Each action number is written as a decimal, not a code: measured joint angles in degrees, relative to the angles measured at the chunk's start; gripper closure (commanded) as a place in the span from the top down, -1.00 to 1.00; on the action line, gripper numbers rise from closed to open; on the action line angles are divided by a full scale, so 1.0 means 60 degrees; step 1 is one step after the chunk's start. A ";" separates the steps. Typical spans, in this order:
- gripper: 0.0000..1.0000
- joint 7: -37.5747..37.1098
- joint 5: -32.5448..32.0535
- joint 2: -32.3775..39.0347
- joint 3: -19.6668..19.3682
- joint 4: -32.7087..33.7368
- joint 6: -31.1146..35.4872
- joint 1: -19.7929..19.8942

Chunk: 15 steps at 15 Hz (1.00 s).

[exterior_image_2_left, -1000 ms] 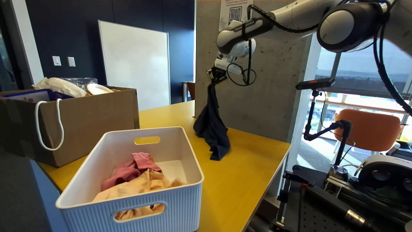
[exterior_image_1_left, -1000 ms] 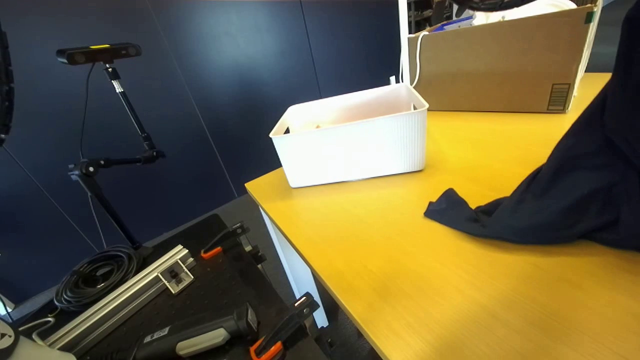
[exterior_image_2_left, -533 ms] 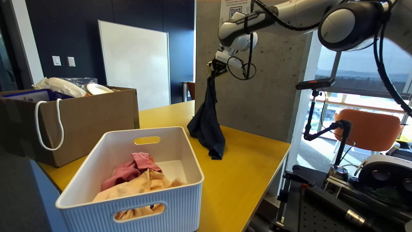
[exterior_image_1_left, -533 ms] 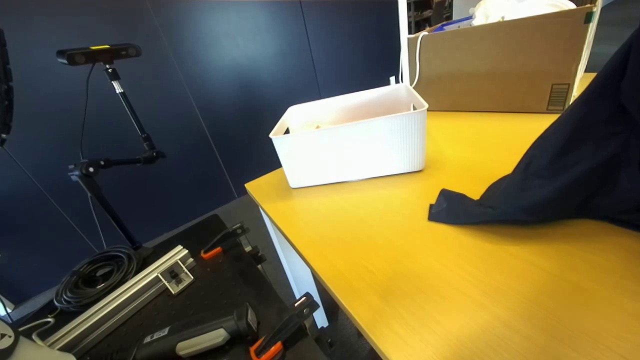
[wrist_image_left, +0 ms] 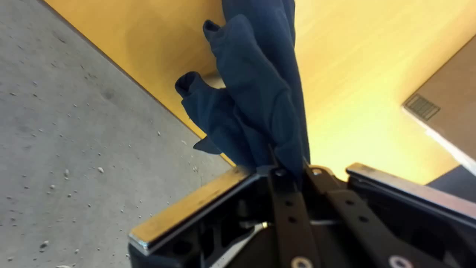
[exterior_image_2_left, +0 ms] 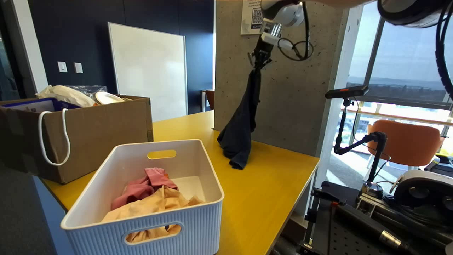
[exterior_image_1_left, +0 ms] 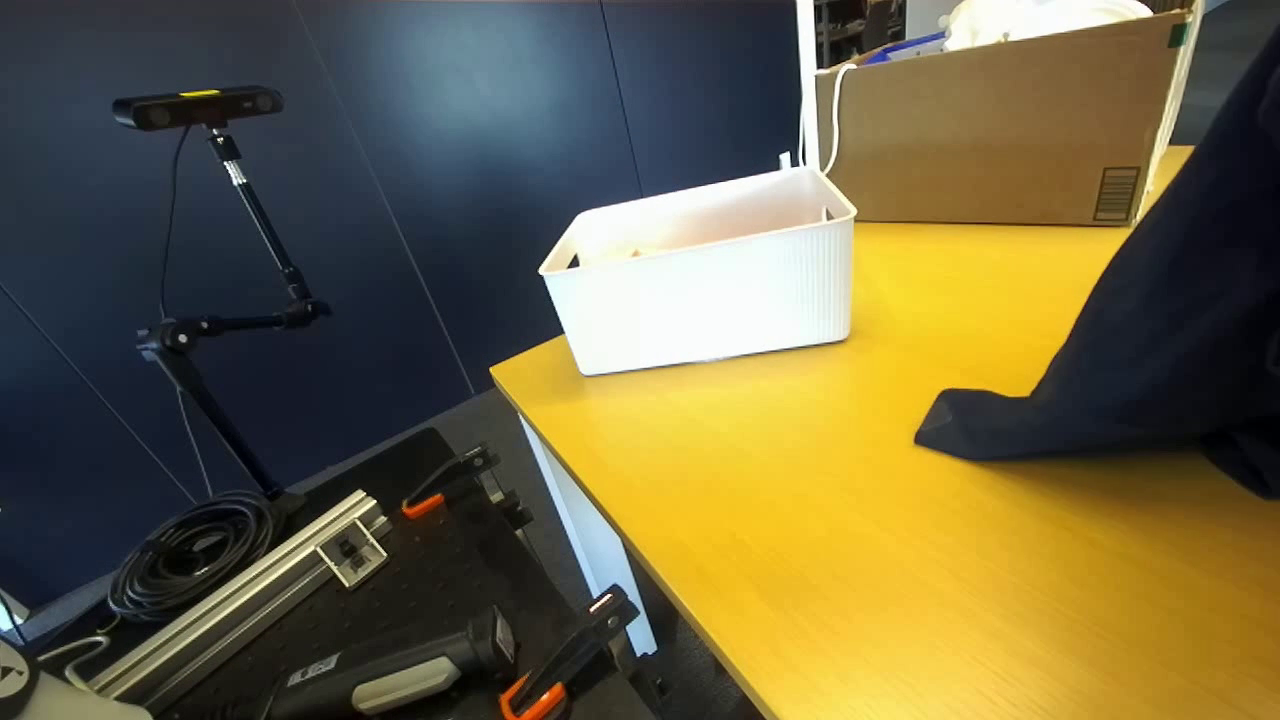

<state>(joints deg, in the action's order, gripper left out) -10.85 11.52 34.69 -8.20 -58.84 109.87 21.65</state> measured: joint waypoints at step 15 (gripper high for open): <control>-0.98 0.0855 0.0667 -0.2478 0.0232 0.0090 -0.9692 -0.0042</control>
<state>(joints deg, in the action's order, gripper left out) -5.72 15.52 19.82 -6.80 -58.30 51.72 21.40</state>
